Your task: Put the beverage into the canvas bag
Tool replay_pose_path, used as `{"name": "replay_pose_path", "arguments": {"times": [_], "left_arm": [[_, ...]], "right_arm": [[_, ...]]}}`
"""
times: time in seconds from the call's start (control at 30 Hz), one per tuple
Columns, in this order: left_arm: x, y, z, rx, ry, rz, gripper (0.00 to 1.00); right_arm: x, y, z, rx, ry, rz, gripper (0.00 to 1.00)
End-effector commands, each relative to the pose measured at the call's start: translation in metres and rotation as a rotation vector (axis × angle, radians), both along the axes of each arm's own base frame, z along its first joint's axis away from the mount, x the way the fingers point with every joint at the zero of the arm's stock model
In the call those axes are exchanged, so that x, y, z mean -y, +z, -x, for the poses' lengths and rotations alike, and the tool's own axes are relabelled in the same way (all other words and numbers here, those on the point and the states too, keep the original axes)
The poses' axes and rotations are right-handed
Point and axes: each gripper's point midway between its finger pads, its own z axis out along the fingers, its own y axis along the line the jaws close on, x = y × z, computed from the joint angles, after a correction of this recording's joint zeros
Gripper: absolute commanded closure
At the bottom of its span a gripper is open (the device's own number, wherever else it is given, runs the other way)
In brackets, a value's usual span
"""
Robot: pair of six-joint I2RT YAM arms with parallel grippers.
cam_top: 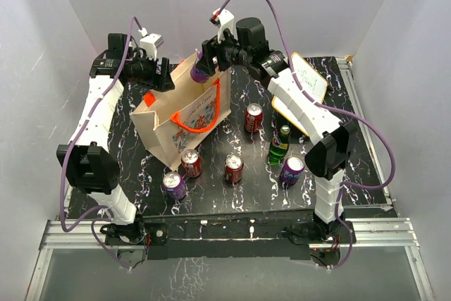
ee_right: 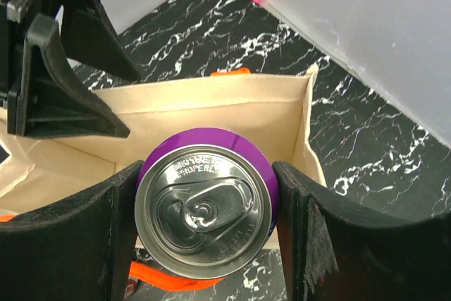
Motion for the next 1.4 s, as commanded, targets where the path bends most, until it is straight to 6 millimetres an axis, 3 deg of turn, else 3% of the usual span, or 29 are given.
{"name": "replay_pose_path", "arguments": {"times": [0.0, 0.17, 0.37, 0.67, 0.9, 1.17, 1.37], "left_arm": [[0.004, 0.005, -0.005, 0.012, 0.004, 0.019, 0.33], [0.007, -0.002, -0.005, -0.012, -0.014, 0.038, 0.43], [0.019, -0.009, -0.001, -0.047, -0.081, 0.032, 0.63], [0.05, -0.008, -0.002, -0.044, -0.174, 0.05, 0.86], [0.058, -0.001, -0.002, -0.034, -0.192, 0.082, 1.0], [0.061, -0.004, 0.006, -0.049, -0.217, 0.097, 1.0], [0.065, -0.005, 0.007, -0.065, -0.218, 0.118, 1.0]], "right_arm": [[-0.001, 0.046, 0.01, 0.109, 0.03, -0.075, 0.92], [0.009, 0.034, 0.02, 0.077, 0.016, -0.044, 0.92], [0.022, 0.026, 0.035, 0.034, 0.006, -0.001, 0.92], [0.03, 0.035, 0.05, 0.013, 0.002, -0.016, 0.92], [0.024, 0.027, 0.033, 0.035, -0.006, 0.012, 0.92], [0.002, 0.021, 0.011, 0.044, -0.008, 0.025, 0.92], [-0.01, -0.003, 0.008, 0.03, -0.009, 0.07, 0.92]]}}
